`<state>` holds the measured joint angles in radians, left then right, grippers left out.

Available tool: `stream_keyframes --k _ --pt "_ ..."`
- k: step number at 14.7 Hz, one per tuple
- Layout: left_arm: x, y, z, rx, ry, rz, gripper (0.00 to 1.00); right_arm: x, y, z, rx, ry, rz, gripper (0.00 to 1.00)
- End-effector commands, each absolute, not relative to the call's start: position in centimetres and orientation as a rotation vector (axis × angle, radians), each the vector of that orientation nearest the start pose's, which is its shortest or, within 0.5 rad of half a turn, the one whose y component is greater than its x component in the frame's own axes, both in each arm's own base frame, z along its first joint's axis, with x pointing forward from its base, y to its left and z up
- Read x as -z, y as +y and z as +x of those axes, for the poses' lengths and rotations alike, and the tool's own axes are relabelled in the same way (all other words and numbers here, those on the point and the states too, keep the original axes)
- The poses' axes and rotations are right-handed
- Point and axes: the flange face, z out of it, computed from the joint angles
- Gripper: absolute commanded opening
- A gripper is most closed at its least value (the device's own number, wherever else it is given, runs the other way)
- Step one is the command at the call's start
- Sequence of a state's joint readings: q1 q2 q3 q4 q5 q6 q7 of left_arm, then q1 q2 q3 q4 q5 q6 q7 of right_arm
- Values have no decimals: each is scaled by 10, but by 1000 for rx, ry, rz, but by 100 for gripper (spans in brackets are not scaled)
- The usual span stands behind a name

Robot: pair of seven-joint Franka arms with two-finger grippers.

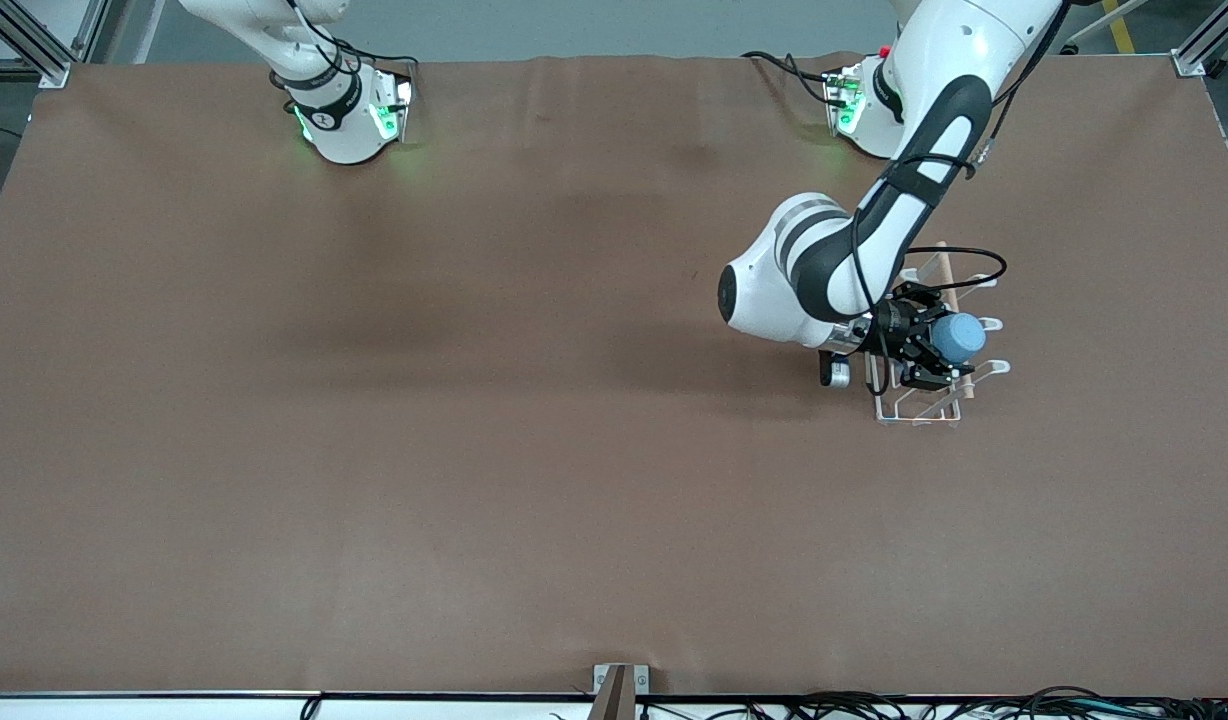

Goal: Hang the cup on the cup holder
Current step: 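Lower the cup onto a rack hook with the left gripper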

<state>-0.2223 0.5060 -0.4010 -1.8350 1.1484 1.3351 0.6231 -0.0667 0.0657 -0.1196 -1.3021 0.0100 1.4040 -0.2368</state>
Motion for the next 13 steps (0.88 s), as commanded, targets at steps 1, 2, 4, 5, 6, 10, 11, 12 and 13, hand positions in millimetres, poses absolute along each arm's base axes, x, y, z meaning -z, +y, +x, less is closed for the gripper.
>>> stream_keyframes --k 1,2,4,5,6,10,11,12,13 --pt "-279 -219 539 -955 1423 -1335 47 -695 -95 535 44 -27 -3168 100" --pt "-277 -217 539 -954 1416 -1341 49 -696 -93 533 47 -19 -3168 100" --pt "-266 -216 539 -956 1412 -1346 51 -696 -92 534 52 -19 -3168 100" --pt "-263 -216 539 -950 1401 -1354 51 -696 -91 534 49 -24 -3167 100" --pt "-256 -218 538 -944 1392 -1360 51 -695 -90 534 42 -26 -3167 100" --pt "-246 -218 536 -946 1390 -1362 91 -688 -85 519 24 -32 -3162 100" --pt "-247 -217 537 -942 1384 -1368 100 -685 -87 518 33 -13 -3163 100" --pt "-247 -218 537 -940 1383 -1368 100 -683 -87 518 31 -13 -3163 100" --pt "-249 -218 538 -937 1380 -1371 100 -684 -92 517 36 1 -3164 100"
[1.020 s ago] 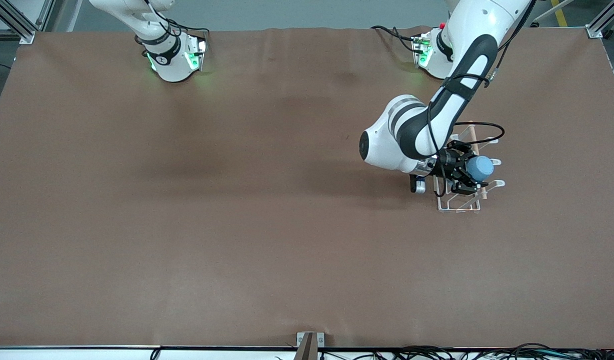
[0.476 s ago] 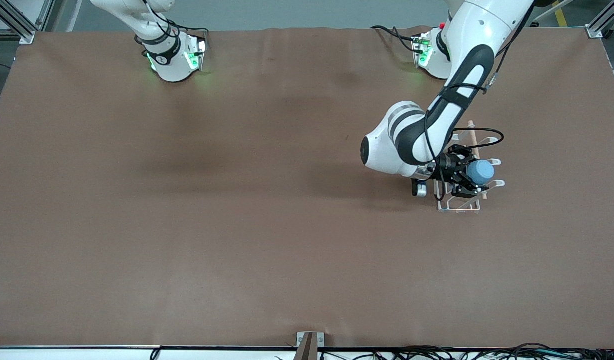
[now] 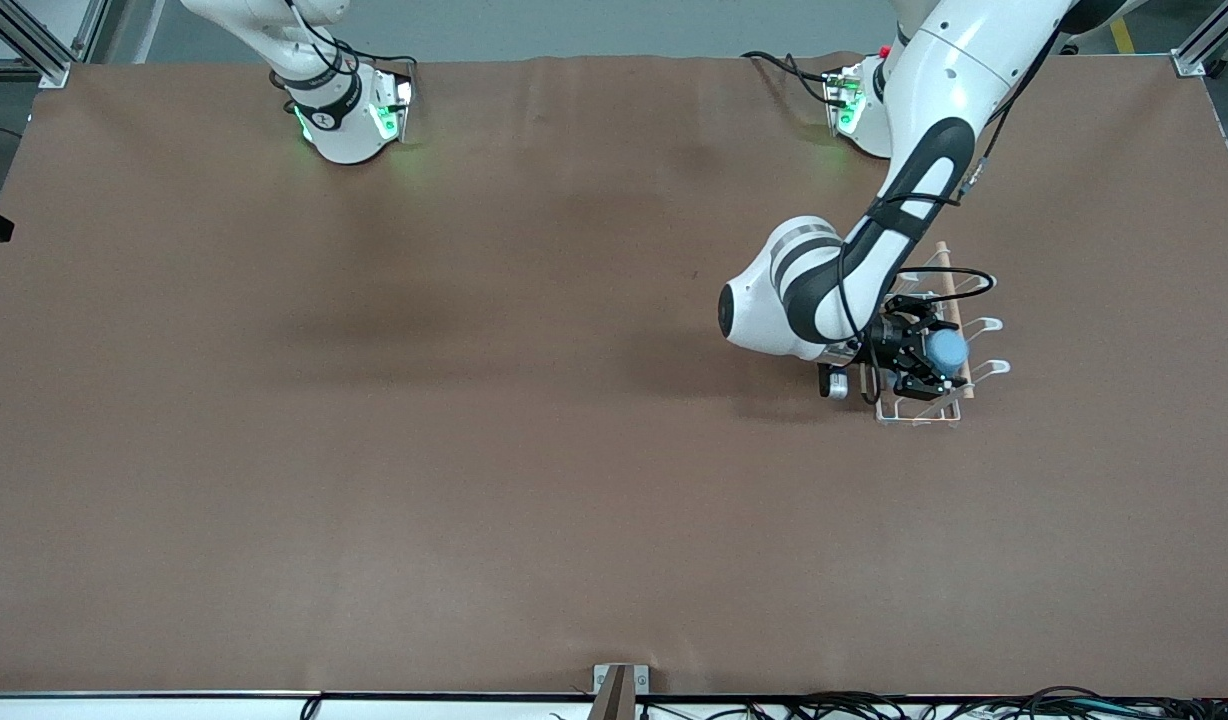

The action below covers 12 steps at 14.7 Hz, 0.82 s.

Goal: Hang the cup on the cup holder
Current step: 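Lower the cup onto a rack hook with the left gripper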

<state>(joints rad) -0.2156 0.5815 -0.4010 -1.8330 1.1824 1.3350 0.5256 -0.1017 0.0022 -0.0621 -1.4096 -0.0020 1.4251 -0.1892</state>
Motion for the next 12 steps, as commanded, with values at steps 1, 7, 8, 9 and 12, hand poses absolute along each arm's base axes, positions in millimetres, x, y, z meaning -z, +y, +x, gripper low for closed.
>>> stream_keyframes --k 1,7,8,9,12 --pt "-254 -219 539 -933 1382 -1373 100 -685 -84 519 38 -15 -3165 100" --pt "-353 -227 573 -797 1261 -1641 100 -683 -77 523 31 -22 -3168 100" --pt "-375 -229 582 -741 1217 -1769 100 -683 -77 522 26 -22 -3166 100" --pt "-398 -225 591 -688 1158 -1891 100 -683 -77 522 26 -22 -3166 100" --pt "-457 -219 602 -542 998 -2233 100 -683 -76 523 32 -25 -3163 100"
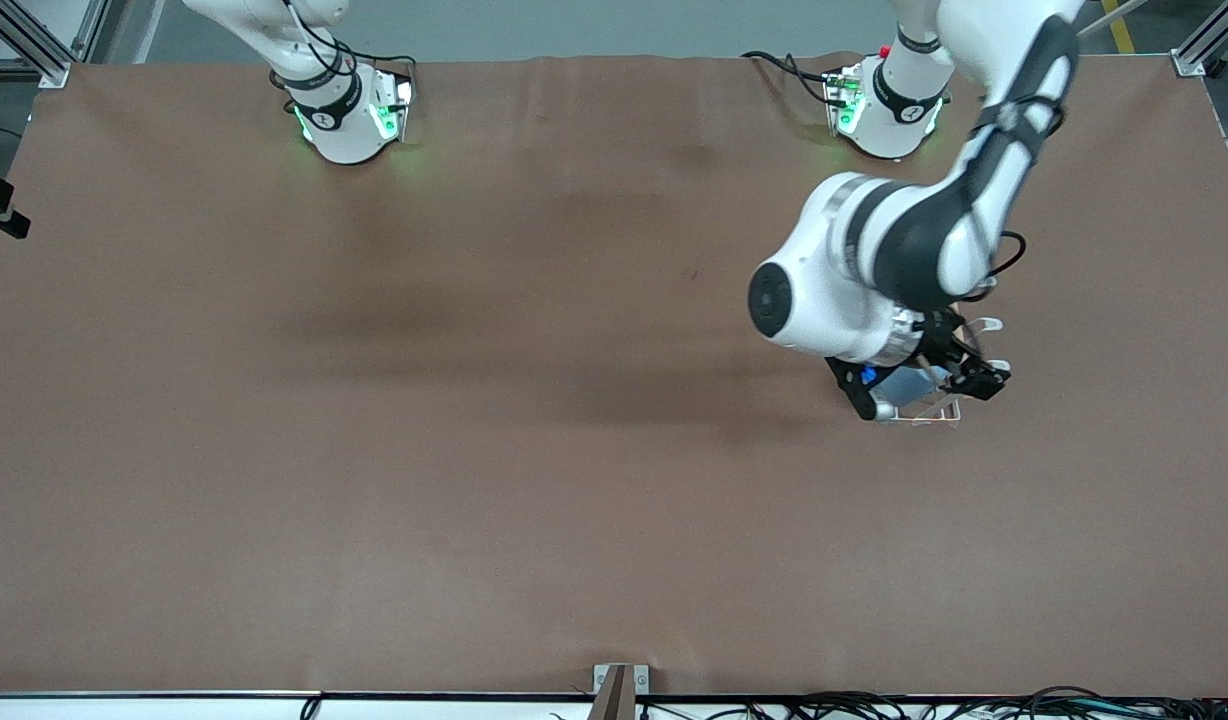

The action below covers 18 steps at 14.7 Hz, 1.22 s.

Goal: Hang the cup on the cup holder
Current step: 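Lower the cup onto a rack hook with the left gripper, then open the left gripper and lift it off the cup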

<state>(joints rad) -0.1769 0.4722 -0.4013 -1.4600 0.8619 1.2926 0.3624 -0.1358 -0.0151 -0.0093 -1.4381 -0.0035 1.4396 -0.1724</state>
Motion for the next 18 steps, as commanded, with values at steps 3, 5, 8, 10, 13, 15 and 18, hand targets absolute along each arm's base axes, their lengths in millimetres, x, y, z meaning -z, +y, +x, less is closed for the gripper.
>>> stream_keyframes --k 3,5,8,10,13,15,18 --pt "-502 -230 601 -374 786 -2431 100 -681 -76 523 18 -23 -3159 100" --pt "-530 -237 592 -275 657 -2540 100 -681 -76 523 16 -11 -3159 100" --pt "-558 -244 584 -209 575 -2655 100 -680 -76 525 22 26 -3151 100" --pt "-590 -246 569 -134 495 -2706 100 -680 -77 525 30 27 -3147 100" --pt "-636 -242 546 -39 428 -2768 100 -677 -77 527 21 29 -3144 100" --pt "-653 -234 539 -4 408 -2775 100 -678 -76 526 21 27 -3144 100" --pt "-669 -217 535 12 365 -2814 100 -677 -75 527 25 23 -3129 100"
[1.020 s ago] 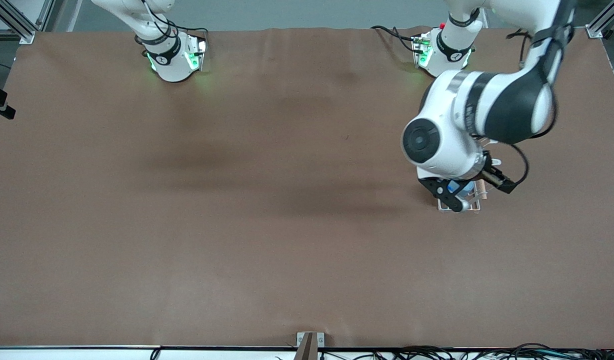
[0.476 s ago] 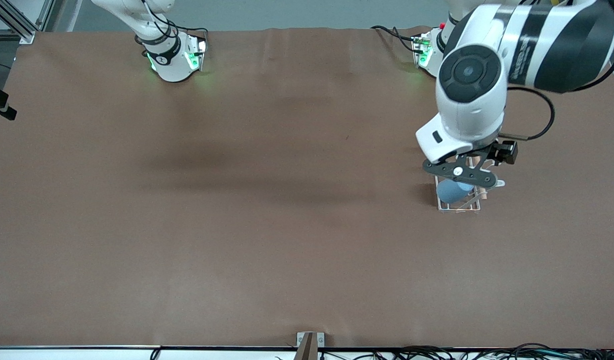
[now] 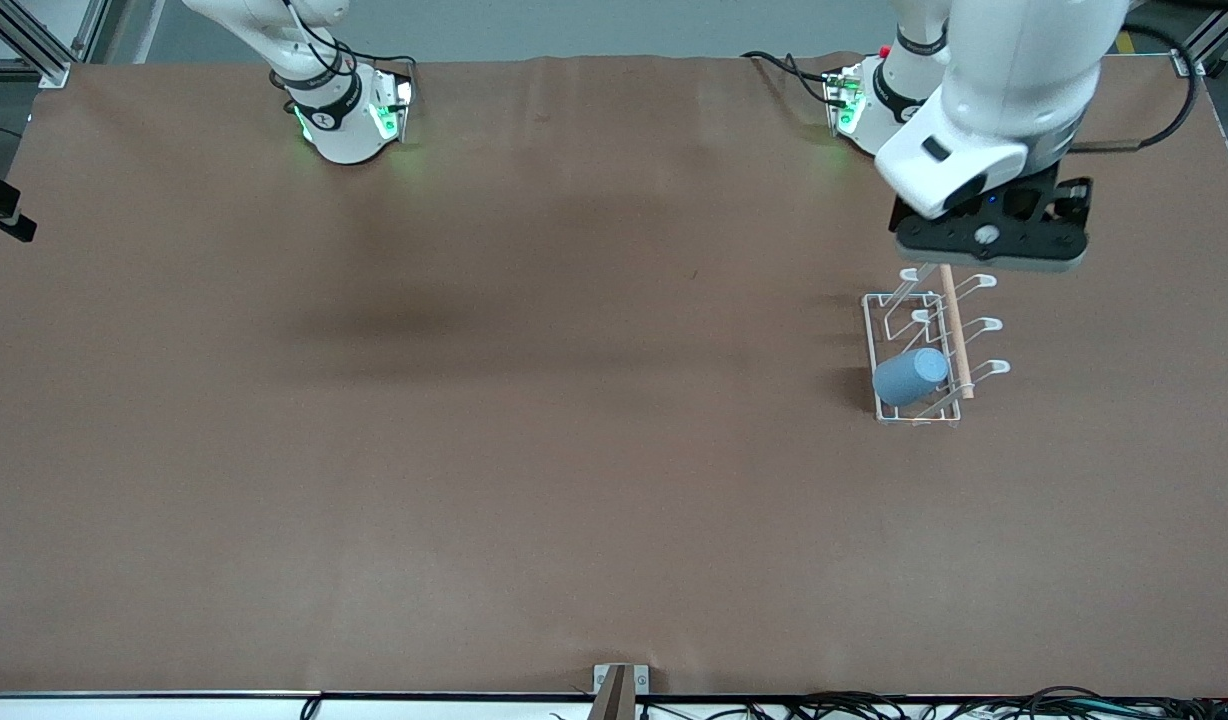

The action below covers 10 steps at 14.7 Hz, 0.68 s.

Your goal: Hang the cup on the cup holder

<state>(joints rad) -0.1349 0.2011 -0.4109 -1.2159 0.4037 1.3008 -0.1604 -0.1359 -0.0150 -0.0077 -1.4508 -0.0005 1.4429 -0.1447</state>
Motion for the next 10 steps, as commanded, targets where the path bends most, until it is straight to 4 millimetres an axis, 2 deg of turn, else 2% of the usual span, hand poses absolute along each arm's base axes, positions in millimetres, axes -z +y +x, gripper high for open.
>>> stream_keyframes --k 1,3,4,5,10 --pt "-672 -205 537 2 336 -2851 100 -677 -76 527 27 26 -3118 100" --pt "-672 -163 550 -66 244 -3012 100 -677 -77 526 25 30 -3115 100" --pt "-678 -149 550 -52 217 -3086 100 -677 -77 527 25 28 -3115 100" --pt "-688 -143 544 -4 194 -3105 100 -677 -77 527 28 28 -3113 100" --pt "-675 -109 528 -34 80 -3079 100 -677 -77 527 28 30 -3113 100"
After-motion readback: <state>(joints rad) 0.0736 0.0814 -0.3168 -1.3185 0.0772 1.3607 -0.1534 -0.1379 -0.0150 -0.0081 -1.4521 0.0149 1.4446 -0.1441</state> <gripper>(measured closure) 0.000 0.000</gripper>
